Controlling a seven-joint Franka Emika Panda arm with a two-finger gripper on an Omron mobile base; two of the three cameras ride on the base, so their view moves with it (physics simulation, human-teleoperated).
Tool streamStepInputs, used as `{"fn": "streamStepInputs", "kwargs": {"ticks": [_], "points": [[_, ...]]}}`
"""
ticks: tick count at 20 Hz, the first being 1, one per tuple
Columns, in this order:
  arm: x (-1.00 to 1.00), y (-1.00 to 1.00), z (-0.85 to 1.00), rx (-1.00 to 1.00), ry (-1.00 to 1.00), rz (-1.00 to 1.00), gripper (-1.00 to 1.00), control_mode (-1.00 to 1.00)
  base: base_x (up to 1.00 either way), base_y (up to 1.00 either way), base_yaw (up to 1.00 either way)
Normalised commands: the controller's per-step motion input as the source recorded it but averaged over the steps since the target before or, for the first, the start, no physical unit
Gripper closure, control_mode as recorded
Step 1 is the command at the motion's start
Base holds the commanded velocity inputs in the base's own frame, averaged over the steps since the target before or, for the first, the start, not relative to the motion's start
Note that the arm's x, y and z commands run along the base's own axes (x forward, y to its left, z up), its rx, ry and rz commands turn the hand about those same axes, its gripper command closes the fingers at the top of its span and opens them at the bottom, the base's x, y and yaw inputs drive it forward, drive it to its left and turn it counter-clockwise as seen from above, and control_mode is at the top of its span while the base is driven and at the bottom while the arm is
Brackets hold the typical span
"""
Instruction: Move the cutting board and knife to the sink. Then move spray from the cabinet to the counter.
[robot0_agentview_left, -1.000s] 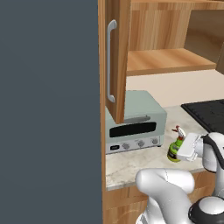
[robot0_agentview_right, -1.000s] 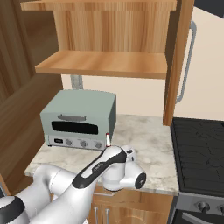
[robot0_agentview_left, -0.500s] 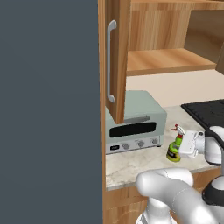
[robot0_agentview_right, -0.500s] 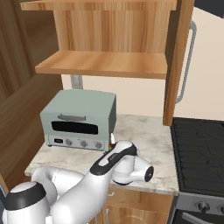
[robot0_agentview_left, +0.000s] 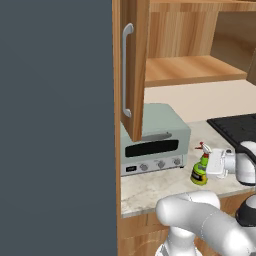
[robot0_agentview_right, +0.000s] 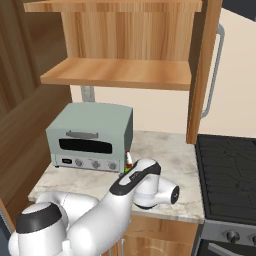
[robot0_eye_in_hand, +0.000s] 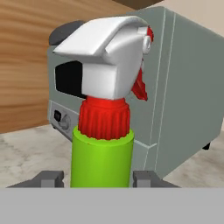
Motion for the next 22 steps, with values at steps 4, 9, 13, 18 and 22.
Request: {"fn": "streamStepInputs", "kwargs": {"ticks": [4,9,13,18,22], "points": [[-0.02,0.09,-0.36,-0.04,0.0,0.0,-1.0,-1.0,0.0,0.0,0.0],[-0.01,0.0,-0.2,-0.03,-0.02,0.0,-1.0,-1.0,0.0,0.0,0.0],[-0.03,0.0,-0.03,-0.01,-0.04,0.0,-1.0,-1.0,0.0,0.0,0.0],[-0.08,0.04,0.01,-0.03,0.0,0.0,-1.0,-1.0,0.0,0.0,0.0],[-0.02,0.0,0.04,-0.04,0.0,0.0,-1.0,-1.0,0.0,0.0,0.0]]}}
